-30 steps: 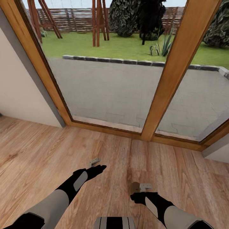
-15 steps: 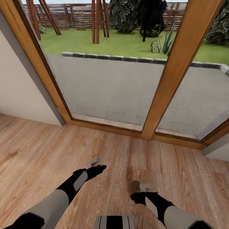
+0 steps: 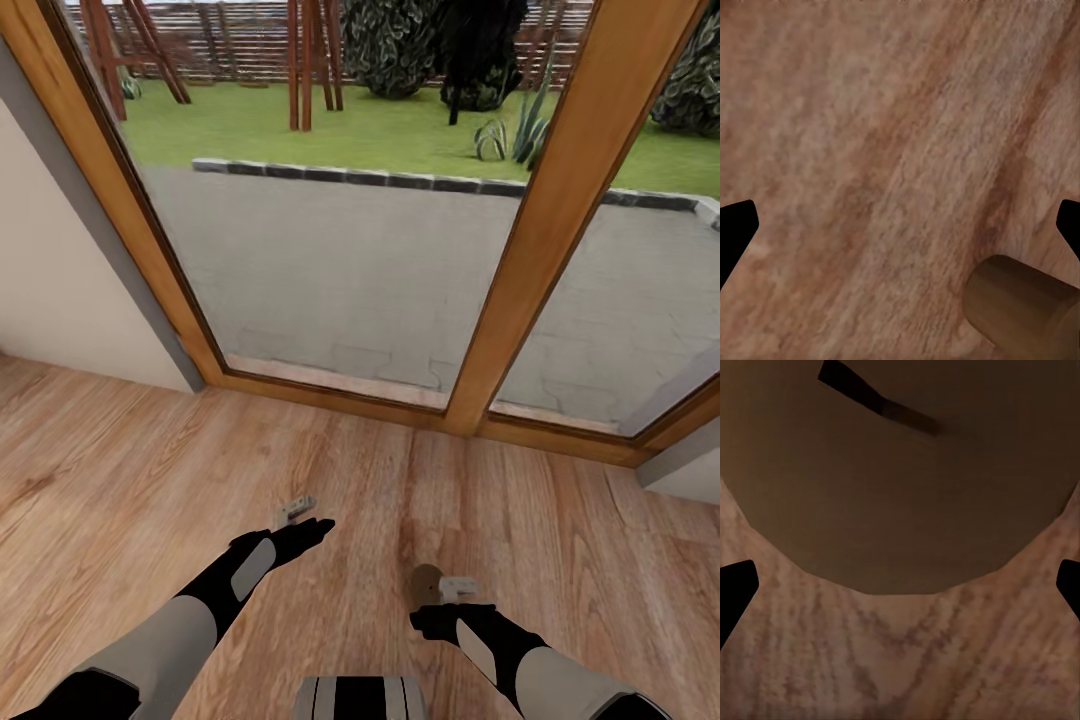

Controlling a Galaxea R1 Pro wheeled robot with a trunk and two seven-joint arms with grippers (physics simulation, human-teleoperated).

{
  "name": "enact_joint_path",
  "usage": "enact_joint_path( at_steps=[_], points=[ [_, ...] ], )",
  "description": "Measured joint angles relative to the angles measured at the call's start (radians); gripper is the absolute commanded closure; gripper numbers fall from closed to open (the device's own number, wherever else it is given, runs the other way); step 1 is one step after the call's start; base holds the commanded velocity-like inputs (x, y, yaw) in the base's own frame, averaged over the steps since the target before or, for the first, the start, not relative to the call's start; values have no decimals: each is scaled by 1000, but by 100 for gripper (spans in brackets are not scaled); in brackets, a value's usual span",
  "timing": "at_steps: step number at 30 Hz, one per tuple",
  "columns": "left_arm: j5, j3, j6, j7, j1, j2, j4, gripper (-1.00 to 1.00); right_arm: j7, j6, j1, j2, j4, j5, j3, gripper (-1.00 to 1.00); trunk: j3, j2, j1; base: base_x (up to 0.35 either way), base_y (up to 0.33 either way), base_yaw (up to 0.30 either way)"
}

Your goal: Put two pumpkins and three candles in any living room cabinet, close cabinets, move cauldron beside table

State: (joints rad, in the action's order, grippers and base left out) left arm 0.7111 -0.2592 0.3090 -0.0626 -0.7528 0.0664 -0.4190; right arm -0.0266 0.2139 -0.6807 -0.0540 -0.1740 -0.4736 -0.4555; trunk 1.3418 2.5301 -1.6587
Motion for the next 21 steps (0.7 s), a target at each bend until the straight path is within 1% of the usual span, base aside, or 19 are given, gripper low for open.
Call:
enact_joint_path(
  at_steps=[1, 5, 15, 18, 21],
  points=[
    [0, 0, 0, 1, 0, 0, 0, -100, 0, 0, 0, 0, 0, 0, 0, -100, 0, 0, 0, 0, 0, 0],
    [0, 0, 1, 2, 0, 2, 0, -100, 0, 0, 0, 0, 0, 0, 0, -100, 15, 1, -2, 0, 0, 0],
    [-3, 1, 0, 3, 0, 5, 1, -100, 0, 0, 0, 0, 0, 0, 0, -100, 15, 1, -2, 10, 0, 0],
    [-3, 1, 0, 3, 0, 5, 1, -100, 0, 0, 0, 0, 0, 0, 0, -100, 15, 1, -2, 143, 0, 0],
    [-2, 1, 0, 3, 0, 5, 1, -100, 0, 0, 0, 0, 0, 0, 0, -100, 15, 1, -1, 268, 0, 0]
  ],
)
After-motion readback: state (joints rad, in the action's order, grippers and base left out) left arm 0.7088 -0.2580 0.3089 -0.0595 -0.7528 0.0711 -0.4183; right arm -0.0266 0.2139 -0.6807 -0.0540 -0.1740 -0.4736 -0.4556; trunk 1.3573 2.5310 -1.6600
